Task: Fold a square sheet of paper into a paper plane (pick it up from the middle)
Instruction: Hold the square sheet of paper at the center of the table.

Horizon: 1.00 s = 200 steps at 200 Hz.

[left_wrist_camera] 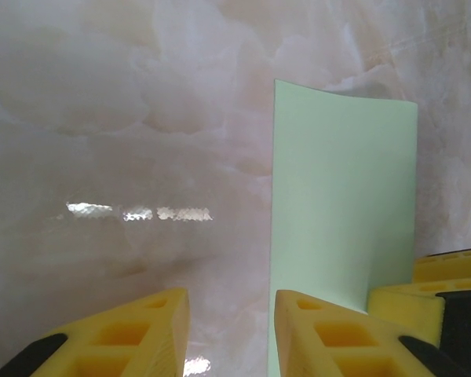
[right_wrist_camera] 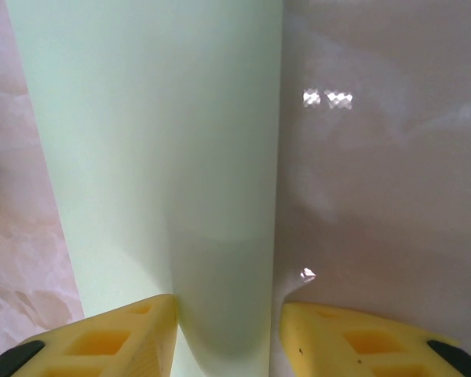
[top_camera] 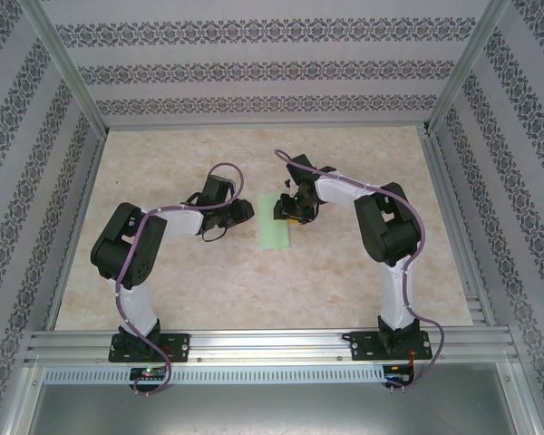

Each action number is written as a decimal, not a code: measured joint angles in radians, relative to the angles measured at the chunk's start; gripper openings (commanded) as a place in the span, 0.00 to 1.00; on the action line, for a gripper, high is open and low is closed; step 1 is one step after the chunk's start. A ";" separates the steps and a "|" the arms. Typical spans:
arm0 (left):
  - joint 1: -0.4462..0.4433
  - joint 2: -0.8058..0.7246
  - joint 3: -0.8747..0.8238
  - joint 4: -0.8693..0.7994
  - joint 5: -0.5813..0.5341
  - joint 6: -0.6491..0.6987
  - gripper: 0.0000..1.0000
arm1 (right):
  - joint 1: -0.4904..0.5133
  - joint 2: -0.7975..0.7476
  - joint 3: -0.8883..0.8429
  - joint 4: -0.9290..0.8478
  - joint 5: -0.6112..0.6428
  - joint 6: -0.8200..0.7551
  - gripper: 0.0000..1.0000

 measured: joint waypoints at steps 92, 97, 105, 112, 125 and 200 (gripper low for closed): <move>-0.045 0.103 0.065 0.042 0.165 0.002 0.18 | 0.000 0.001 0.000 -0.001 0.001 0.000 0.43; -0.045 0.106 0.068 0.044 0.169 0.003 0.18 | 0.000 0.001 0.000 -0.001 0.001 0.000 0.44; -0.046 0.113 0.075 0.044 0.176 0.003 0.17 | 0.000 0.001 0.000 -0.001 0.001 0.000 0.43; -0.047 0.119 0.081 0.044 0.182 0.004 0.17 | 0.000 0.001 0.000 -0.001 0.001 0.000 0.44; -0.049 0.125 0.090 0.043 0.188 0.005 0.17 | 0.000 0.001 0.000 -0.001 0.002 0.000 0.43; -0.053 0.141 0.130 -0.029 0.180 0.024 0.12 | 0.000 0.001 -0.001 -0.001 0.003 0.000 0.43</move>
